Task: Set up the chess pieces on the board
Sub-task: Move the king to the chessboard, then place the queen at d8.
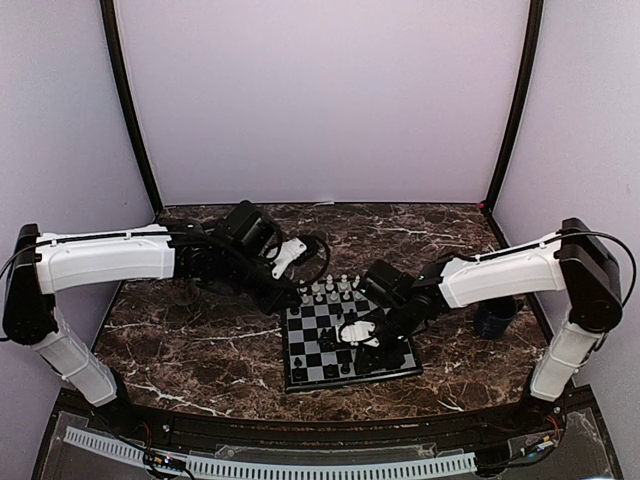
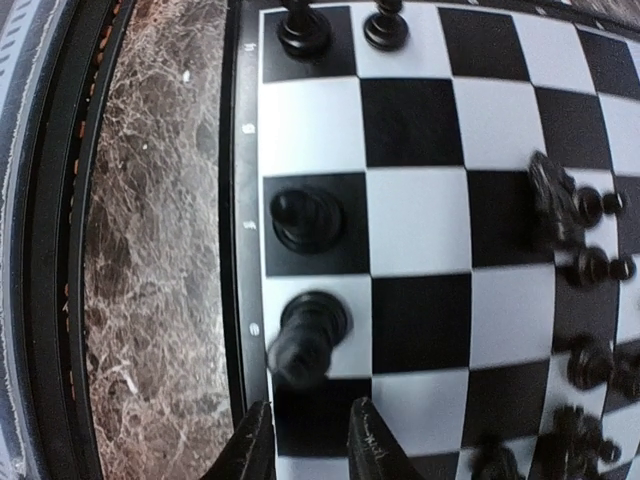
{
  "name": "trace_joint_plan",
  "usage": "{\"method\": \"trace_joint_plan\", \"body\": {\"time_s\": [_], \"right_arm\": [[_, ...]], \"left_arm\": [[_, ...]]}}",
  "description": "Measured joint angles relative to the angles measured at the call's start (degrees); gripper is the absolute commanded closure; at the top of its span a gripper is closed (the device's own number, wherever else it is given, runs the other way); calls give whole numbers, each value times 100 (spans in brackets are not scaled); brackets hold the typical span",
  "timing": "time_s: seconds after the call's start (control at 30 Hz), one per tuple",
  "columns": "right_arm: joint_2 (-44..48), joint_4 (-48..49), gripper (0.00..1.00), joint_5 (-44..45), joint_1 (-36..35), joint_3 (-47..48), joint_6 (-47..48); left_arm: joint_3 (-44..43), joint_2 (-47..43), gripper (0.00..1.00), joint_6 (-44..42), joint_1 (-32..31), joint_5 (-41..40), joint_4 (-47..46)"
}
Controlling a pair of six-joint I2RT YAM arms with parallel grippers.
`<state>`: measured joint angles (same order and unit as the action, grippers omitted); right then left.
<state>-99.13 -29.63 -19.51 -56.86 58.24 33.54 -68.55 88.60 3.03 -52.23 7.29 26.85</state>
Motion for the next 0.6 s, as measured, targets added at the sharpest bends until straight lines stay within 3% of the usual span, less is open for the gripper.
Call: {"method": "trace_joint_plan", "body": {"time_s": [0.23, 0.6], "right_arm": [[1176, -400, 68, -111, 859, -382, 50], [2520, -282, 64, -310, 2883, -1088, -361]], "left_arm": [[-844, 551, 89, -155, -92, 439, -20], [-2288, 2153, 89, -839, -949, 984, 205]]}}
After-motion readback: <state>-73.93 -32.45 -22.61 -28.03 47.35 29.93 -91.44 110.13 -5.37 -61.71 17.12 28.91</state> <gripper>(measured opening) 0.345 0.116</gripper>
